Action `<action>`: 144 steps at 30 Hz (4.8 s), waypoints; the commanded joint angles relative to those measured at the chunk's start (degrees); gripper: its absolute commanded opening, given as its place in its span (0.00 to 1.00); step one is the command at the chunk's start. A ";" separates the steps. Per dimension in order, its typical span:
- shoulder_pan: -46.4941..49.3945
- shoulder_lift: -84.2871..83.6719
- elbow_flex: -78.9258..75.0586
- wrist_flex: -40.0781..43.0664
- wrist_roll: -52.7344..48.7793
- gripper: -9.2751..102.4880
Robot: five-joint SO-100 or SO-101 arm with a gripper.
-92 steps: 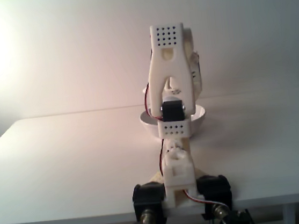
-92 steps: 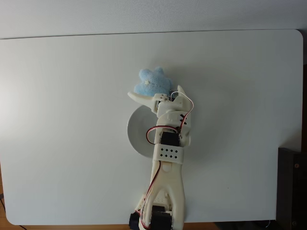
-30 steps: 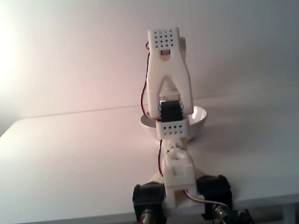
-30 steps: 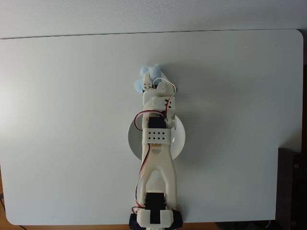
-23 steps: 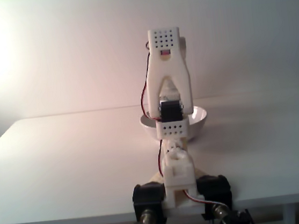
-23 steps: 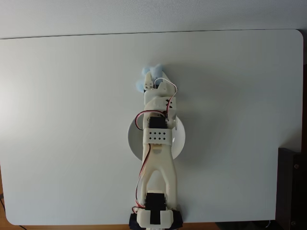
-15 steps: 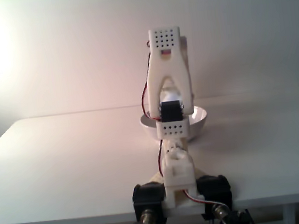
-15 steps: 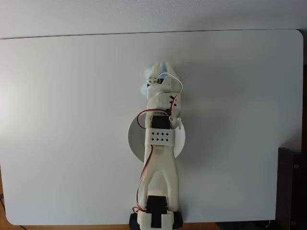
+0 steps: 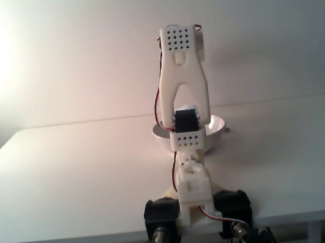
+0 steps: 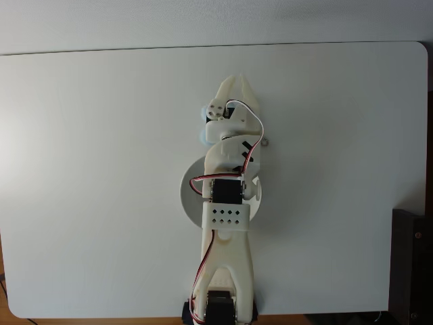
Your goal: Grasp a skyblue doll and put it into the bowl.
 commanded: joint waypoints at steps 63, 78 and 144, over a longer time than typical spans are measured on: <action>4.48 -9.05 5.71 22.41 -4.31 0.52; 4.48 -23.64 -4.39 22.41 -4.39 0.51; 3.43 3.43 -4.57 22.32 -4.39 0.31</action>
